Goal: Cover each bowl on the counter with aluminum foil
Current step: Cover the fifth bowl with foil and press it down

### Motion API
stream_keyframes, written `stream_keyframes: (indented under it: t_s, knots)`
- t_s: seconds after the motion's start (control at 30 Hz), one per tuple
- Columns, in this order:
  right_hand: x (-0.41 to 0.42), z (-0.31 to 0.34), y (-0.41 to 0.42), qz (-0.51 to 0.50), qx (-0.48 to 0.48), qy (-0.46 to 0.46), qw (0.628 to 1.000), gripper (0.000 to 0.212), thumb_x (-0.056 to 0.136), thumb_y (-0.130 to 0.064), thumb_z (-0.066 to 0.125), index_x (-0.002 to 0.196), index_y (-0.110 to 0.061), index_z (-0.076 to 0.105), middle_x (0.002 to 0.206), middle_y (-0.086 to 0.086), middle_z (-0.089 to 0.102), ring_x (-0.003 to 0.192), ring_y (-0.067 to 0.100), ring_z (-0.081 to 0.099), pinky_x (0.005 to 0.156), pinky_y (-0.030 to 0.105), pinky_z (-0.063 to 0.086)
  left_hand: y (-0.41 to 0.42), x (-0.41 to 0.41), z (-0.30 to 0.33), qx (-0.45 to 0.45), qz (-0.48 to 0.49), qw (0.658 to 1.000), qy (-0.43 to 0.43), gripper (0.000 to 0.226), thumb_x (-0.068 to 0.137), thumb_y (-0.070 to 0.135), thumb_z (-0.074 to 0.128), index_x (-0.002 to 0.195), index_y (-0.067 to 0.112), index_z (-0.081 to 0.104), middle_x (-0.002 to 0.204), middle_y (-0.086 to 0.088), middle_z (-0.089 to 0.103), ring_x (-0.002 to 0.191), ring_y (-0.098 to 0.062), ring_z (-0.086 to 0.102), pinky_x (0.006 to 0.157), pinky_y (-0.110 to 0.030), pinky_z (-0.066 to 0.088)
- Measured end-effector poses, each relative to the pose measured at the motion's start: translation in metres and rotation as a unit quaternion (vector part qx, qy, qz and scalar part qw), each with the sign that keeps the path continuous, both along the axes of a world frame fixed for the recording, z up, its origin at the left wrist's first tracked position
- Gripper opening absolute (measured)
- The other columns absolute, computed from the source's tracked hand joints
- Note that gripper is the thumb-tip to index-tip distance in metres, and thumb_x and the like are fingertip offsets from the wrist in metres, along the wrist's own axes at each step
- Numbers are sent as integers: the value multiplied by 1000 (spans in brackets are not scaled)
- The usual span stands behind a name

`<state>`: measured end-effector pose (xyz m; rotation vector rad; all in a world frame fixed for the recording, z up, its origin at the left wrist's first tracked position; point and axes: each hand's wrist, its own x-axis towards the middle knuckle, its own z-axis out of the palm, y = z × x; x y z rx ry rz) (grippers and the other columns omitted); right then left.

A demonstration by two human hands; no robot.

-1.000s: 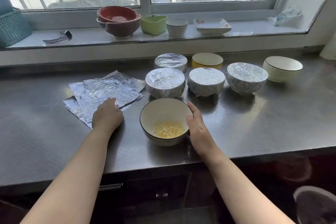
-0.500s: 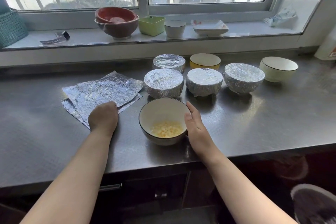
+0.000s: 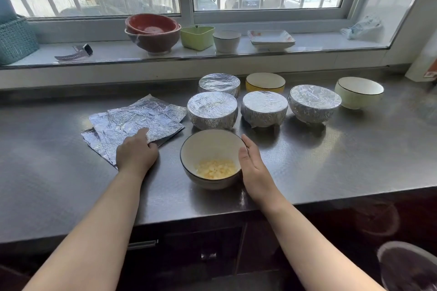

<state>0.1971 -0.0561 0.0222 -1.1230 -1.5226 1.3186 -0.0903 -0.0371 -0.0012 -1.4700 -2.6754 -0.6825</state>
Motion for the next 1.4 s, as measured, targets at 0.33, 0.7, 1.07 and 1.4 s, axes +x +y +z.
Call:
stream_keyframes:
  t_s: [0.33,0.7,1.07,1.4]
  knots:
    - [3,2,2,23,-8,-4,1000,52,103,-43,33,153,-31,22,154,-14,32,137,-1,30,114,21,21,-6,18,26,241,-24,970,7,26,102,21,45,104,5,66,89,-24,67,79,-44,58,63,-37,35]
    - [32,29,26,-112,-24,89,989,37,104,-39,39,108,-16,68,97,0,76,97,13,69,87,30,49,-51,105,64,260,-299,895,205,31,89,7,66,120,12,70,103,-7,75,100,-26,70,82,-40,55]
    - [41,31,27,-71,-50,24,996,39,89,-5,67,121,-22,55,89,6,70,71,10,66,61,21,53,-104,143,71,21,-374,921,108,69,90,64,22,139,27,53,145,11,50,133,-11,47,107,-33,37]
    - [38,34,24,2,-37,-42,998,35,91,-7,66,124,-20,60,83,7,60,71,13,61,64,22,52,-38,120,92,-155,-332,923,119,57,104,48,18,156,29,7,164,10,-1,151,-12,-3,122,-41,6]
